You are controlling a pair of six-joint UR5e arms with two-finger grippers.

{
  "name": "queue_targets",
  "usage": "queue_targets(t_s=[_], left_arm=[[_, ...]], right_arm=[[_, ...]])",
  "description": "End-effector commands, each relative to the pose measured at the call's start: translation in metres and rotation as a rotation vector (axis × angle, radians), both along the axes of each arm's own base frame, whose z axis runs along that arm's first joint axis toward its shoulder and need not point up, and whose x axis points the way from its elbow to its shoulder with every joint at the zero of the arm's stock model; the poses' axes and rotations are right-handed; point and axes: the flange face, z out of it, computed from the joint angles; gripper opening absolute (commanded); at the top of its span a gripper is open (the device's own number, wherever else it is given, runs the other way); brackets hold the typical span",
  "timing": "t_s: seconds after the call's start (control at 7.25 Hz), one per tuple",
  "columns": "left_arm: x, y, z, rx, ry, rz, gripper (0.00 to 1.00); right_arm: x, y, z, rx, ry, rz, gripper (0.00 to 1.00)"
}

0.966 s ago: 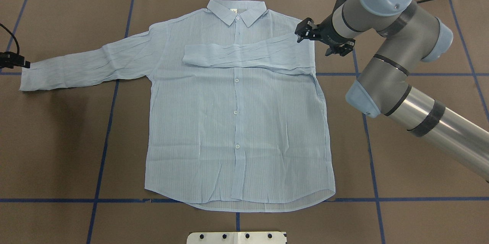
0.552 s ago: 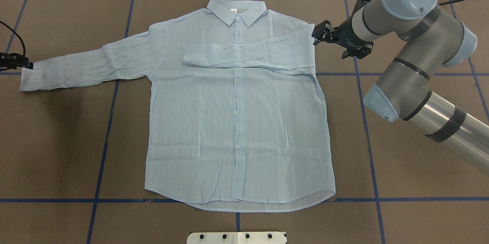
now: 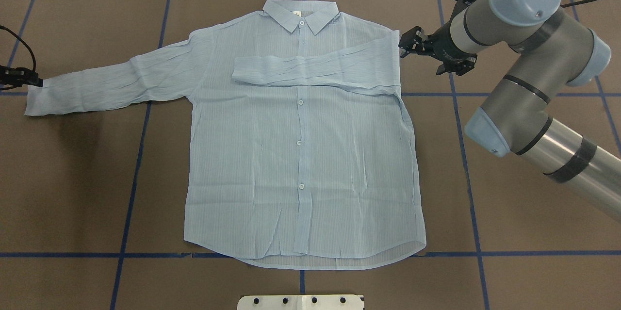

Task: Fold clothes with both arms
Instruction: 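Grasp the other sleeve cuff with the left gripper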

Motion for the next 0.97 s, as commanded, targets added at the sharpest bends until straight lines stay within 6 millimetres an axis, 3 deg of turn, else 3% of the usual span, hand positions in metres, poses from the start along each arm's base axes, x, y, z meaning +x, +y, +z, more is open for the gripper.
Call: queue_targets(t_s=[0.0,0.41,0.55,0.69,0.83], left_arm=[[0.009,0.001,0.000,0.001,-0.003,0.012,0.60],[0.012,0.005,0.005,-0.005,-0.007,0.021,0.55],[0.012,0.006,0.006,-0.007,-0.008,0.021,0.43],[0.012,0.004,0.004,-0.004,-0.006,0.020,0.12],[0.014,0.003,-0.005,0.004,0.007,0.022,0.00]], right_arm=[[0.005,0.005,0.004,-0.001,-0.001,-0.001,0.99],[0.006,0.006,0.005,0.002,0.003,0.004,0.99],[0.006,0.007,0.004,0.002,0.001,0.002,0.99],[0.006,0.007,0.003,0.003,0.000,0.002,0.99],[0.006,0.007,0.003,0.003,0.000,0.002,0.99]])
